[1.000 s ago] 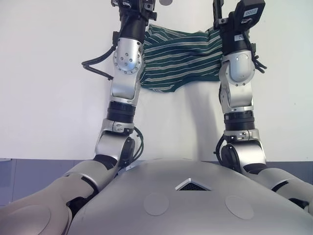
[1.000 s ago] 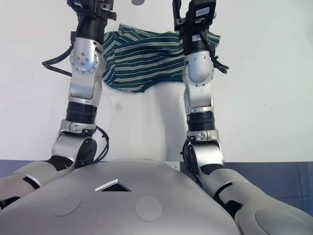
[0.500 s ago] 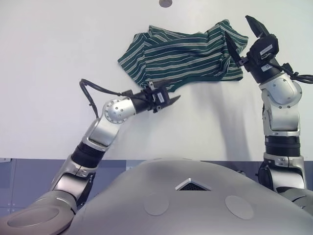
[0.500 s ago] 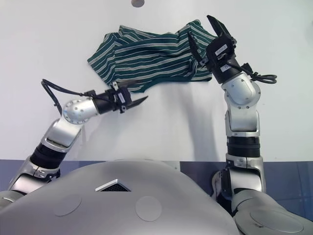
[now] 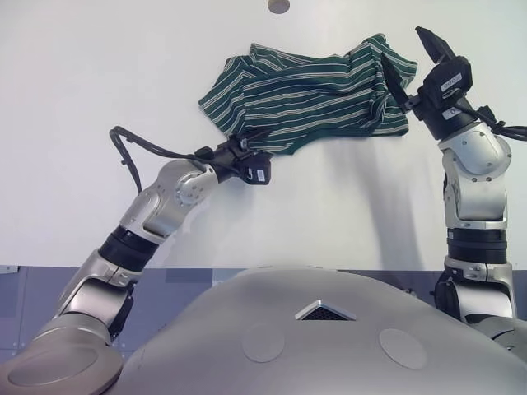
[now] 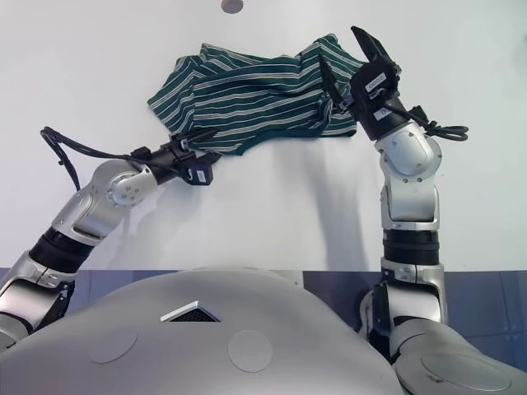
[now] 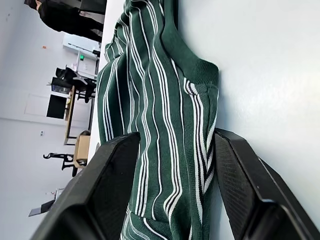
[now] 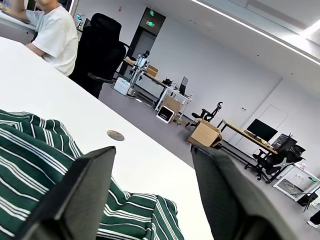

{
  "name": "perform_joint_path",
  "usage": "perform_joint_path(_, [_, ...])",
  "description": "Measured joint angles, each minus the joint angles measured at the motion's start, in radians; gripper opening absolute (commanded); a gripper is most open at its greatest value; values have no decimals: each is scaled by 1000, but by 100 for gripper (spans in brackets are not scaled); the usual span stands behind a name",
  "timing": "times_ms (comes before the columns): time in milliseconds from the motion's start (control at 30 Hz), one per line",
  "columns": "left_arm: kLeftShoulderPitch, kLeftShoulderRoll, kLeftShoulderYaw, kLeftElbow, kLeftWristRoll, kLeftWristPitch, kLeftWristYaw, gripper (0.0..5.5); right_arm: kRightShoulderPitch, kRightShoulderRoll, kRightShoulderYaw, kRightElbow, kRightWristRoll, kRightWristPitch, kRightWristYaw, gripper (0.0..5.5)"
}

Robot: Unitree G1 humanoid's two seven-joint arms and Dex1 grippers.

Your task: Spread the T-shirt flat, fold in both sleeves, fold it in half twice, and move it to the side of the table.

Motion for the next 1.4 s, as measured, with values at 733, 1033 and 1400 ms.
perform_joint_path(733, [-8, -47, -2, 61, -22, -83, -10, 1, -36, 3, -6, 43, -6, -22, -28, 279])
perform_joint_path(1033, [42, -91, 140, 36, -139, -276, 190, 1, 13, -249, 18, 96, -86, -288, 184, 279])
perform_joint_path(1400, [116, -117, 135, 53, -121, -397, 215, 1, 64, -422, 88, 425, -329, -780, 188, 279])
